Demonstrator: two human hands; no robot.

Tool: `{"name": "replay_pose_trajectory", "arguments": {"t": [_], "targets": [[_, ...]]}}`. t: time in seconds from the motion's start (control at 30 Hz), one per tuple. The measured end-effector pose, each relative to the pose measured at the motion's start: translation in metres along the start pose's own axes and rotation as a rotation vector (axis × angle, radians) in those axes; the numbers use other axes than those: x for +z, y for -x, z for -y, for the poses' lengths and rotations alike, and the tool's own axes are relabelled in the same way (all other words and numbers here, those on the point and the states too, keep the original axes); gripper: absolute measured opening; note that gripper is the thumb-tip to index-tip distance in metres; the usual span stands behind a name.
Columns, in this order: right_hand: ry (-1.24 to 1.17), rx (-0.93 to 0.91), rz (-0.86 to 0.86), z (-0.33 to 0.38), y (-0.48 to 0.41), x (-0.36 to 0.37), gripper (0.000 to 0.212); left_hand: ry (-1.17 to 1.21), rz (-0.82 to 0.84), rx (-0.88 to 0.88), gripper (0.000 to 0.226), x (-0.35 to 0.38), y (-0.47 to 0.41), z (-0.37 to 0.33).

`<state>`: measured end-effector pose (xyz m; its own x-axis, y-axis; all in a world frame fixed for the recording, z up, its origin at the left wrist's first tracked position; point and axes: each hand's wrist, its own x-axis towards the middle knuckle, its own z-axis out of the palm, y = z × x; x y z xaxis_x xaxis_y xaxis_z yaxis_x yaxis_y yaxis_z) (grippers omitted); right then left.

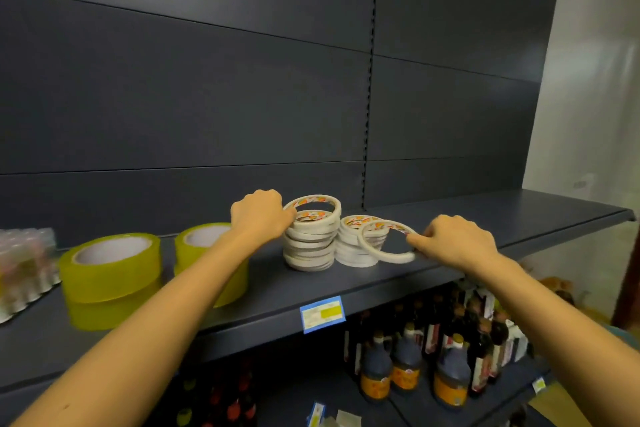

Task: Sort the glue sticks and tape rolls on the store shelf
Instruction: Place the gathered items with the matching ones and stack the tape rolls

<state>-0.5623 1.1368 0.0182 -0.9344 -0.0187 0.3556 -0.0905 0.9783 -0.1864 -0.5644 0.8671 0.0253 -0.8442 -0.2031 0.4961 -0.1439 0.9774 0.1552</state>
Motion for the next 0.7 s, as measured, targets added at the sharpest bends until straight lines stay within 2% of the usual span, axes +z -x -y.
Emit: {"name": "replay_pose_trajectory", "arguments": {"t": [0.23, 0.37, 0.43, 0.5, 0.63, 0.7], "targets": [[-0.103, -0.057, -0.070, -0.008, -0.055, 0.026, 0.047, -0.082, 0.051, -0.067, 0.043, 0.021, -0.032, -0.019], [-0.127, -0.101, -0.028, -0.006, -0.090, 0.037, 0.048, -0.133, 0.148, -0.090, 0.041, 0.033, -0.046, -0.016], [-0.139, -0.128, 0.007, -0.004, -0.105, 0.043, 0.052, -0.143, 0.142, -0.100, 0.040, 0.031, -0.048, -0.014], [-0.144, -0.163, 0.019, -0.002, -0.116, 0.050, 0.053, -0.139, 0.022, -0.102, 0.038, 0.027, -0.045, -0.015], [-0.150, -0.231, 0.050, -0.001, -0.129, 0.066, 0.049, 0.016, -0.408, -0.004, 0.032, 0.015, -0.019, -0.035], [-0.232, -0.241, 0.032, -0.006, -0.136, 0.074, 0.051, 0.143, -0.421, 0.084, 0.033, 0.011, 0.004, -0.049]]}}
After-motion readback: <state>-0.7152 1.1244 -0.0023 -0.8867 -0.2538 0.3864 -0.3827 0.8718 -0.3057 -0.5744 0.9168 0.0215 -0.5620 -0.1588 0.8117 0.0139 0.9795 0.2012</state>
